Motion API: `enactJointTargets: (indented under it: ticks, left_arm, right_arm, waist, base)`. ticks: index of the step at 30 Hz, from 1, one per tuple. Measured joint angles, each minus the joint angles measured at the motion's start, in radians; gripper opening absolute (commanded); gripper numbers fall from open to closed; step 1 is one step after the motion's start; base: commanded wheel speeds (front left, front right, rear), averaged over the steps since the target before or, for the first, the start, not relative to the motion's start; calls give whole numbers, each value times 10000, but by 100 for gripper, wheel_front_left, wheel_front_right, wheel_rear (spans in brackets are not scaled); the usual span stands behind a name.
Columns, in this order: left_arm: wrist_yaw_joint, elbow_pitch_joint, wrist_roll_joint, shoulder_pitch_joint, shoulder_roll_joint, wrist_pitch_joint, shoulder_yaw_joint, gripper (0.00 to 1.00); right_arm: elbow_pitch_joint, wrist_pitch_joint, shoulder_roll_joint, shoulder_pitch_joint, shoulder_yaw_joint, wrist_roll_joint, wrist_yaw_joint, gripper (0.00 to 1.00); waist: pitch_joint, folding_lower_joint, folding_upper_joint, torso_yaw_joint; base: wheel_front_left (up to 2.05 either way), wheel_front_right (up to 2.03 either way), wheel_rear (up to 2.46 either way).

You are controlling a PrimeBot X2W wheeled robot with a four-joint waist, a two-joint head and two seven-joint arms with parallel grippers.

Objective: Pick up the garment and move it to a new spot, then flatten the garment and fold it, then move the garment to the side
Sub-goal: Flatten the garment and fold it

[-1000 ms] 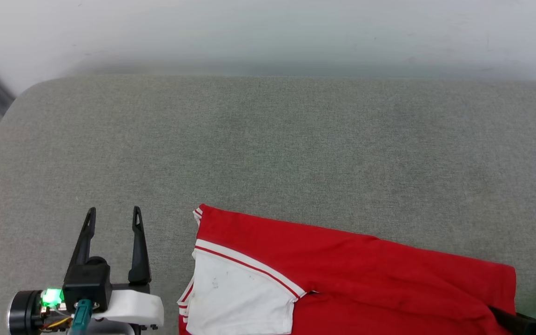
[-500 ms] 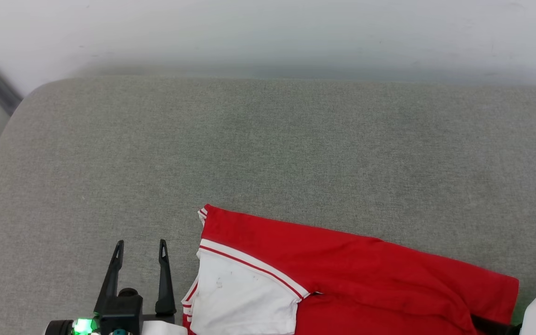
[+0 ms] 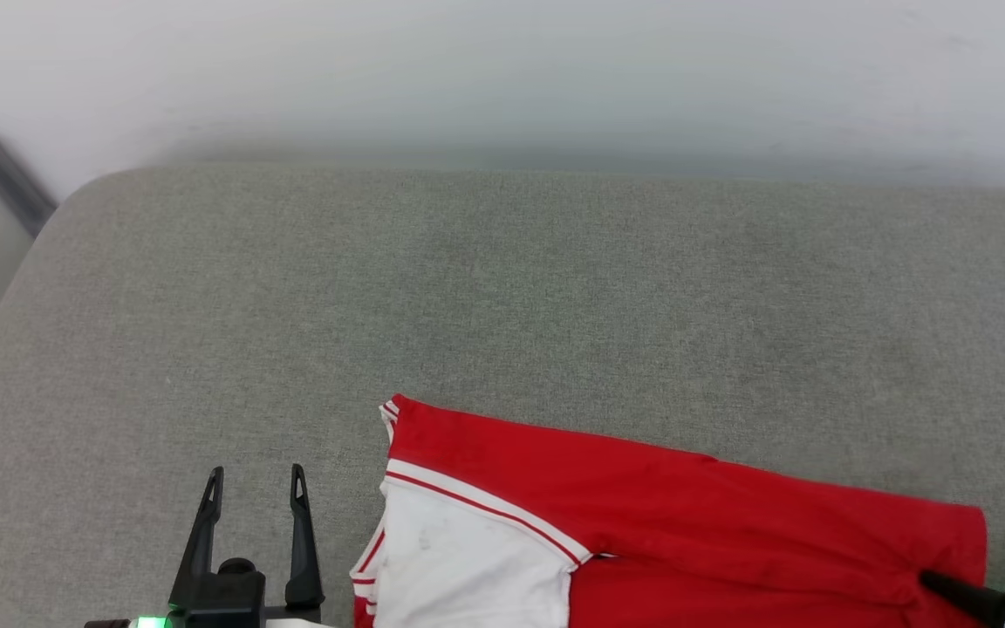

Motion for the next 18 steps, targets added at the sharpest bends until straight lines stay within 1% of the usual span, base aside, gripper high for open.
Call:
enactJointTargets:
  ticks: [6, 10, 12, 14, 16, 18]
  left_arm:
    - [-274, -75, 138, 292, -115, 0, 169, 100]
    - [-422, -65, 182, 393, -188, -2, 276, 100]
    - [-504, -46, 188, 467, -236, -2, 314, 100]
    - [-535, -48, 198, 499, -267, -12, 380, 100]
    - [-598, -52, 203, 525, -309, -13, 456, 100]
    - [-673, -50, 253, 563, -345, -13, 497, 100]
  right_arm:
    - [-21, 268, -813, 33, -688, -46, 2, 0]
    - [94, 757, -1367, 204, -1137, -153, 2, 0]
    - [10, 1083, -1528, 265, -1250, -182, 2, 0]
    - [-380, 1327, -1488, 298, -1350, -56, 2, 0]
    - [-1043, 1643, -1327, 274, -1384, 186, 2, 0]
    - [-1785, 2082, -1204, 275, -1198, 255, 2, 0]
  waist:
    - [-288, 0, 0, -72]
    - [-448, 0, 0, -99]
    - [-521, 0, 0, -105]
    - [-577, -1, 0, -128]
    - [-610, 0, 0, -161]
    - [-634, 0, 0, -190]
  base:
    - [0, 0, 0]
    - [0, 0, 0]
    - [0, 0, 0]
    - [0, 0, 0]
    - [0, 0, 0]
    - [0, 0, 0]
